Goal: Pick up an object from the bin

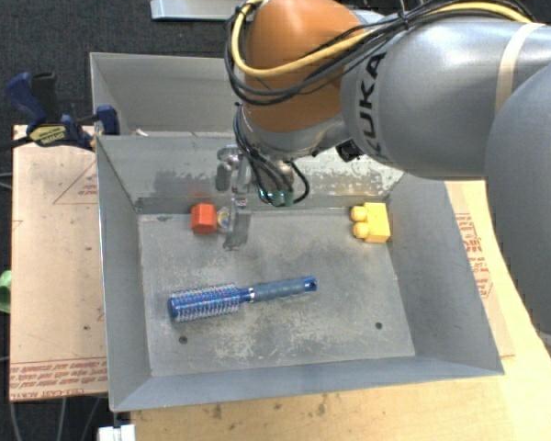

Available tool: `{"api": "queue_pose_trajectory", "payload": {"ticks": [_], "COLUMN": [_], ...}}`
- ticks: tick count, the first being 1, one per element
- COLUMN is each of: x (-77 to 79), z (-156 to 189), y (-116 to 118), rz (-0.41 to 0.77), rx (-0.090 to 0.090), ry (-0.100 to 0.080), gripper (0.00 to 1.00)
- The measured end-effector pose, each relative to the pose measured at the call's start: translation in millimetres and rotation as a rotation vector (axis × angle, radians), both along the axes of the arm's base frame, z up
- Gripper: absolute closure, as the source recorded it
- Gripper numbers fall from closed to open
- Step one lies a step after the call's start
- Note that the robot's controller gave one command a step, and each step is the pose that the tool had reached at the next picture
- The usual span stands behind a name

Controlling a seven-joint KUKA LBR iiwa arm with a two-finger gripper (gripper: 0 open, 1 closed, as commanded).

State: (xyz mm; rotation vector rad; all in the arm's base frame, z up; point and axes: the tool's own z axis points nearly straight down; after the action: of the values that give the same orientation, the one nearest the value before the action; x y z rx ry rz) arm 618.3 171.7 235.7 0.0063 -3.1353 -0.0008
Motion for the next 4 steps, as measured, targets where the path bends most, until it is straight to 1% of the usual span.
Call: {"api": "queue_pose_trajectory", "payload": {"ticks": [1, 2, 3, 4], "x": [-73.8, -71.3, -75.0, -71.3], "z": [-169, -135, -115, -169], "y": [-28, -21, -20, -5], "rz": [0.336, 0.489, 0.479, 0.507], "rx": [0.001, 0.003, 0.003, 0.003], "ry": [-0.001, -0.011, -0.01, -0.003], "gripper": [0.0, 0.0, 0.0, 0.0]}}
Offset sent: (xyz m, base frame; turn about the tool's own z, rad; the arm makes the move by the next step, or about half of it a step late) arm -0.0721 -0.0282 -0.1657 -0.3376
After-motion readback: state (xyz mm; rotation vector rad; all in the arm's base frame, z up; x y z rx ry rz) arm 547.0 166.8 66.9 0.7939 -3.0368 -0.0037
